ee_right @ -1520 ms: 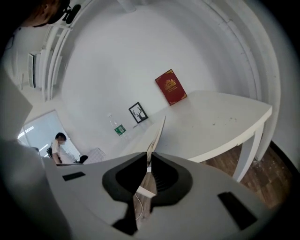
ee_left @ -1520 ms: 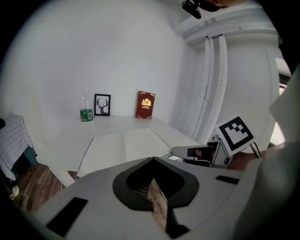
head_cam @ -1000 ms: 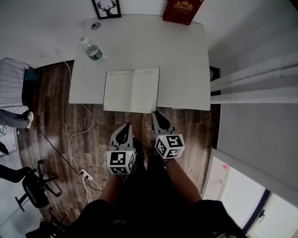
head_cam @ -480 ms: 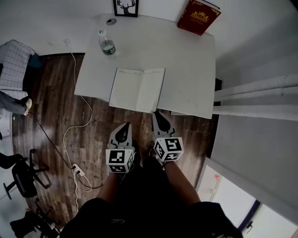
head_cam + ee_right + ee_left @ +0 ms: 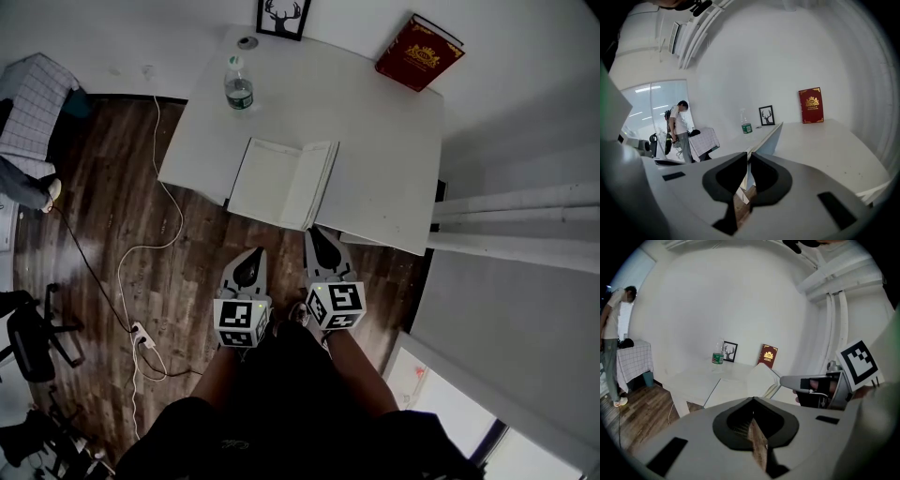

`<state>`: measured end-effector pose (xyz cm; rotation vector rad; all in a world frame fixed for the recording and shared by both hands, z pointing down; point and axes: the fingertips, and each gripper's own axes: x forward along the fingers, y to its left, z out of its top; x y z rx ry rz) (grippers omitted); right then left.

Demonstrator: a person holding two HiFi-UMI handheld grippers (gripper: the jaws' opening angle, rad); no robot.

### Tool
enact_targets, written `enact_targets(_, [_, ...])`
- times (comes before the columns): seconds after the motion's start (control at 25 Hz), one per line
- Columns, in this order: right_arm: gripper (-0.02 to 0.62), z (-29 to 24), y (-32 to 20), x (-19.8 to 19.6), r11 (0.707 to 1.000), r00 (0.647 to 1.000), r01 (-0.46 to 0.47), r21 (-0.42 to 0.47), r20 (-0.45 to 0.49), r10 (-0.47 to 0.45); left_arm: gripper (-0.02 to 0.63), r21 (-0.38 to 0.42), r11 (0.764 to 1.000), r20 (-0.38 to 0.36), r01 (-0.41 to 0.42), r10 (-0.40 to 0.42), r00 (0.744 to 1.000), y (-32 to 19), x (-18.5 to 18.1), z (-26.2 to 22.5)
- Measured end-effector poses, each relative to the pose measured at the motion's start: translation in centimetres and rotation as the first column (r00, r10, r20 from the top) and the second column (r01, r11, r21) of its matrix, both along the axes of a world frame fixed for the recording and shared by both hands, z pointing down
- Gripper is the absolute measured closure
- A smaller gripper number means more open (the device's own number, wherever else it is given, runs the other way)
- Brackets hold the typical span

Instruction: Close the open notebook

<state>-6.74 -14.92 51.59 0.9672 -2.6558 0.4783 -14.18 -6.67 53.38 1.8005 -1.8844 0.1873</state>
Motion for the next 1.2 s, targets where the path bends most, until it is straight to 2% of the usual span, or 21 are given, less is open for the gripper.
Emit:
enact_targets(0.64, [0.551, -1.3, 0.7, -5.0, 0.989, 0.99, 0.138, 0.056, -0.024, -0.137, 0.603, 0.002, 0.996, -0.032, 0.086, -0.086, 0.996, 0.1, -3.2, 0.6])
enact_targets(1.2, [0.552, -0.5, 1.6, -9.9, 0.955, 0.956, 0.291, 0.063, -0.069, -0.287, 0.603, 0.011, 0.977, -0.048, 0.211, -0.21, 0.976, 0.5, -6.8, 1.3])
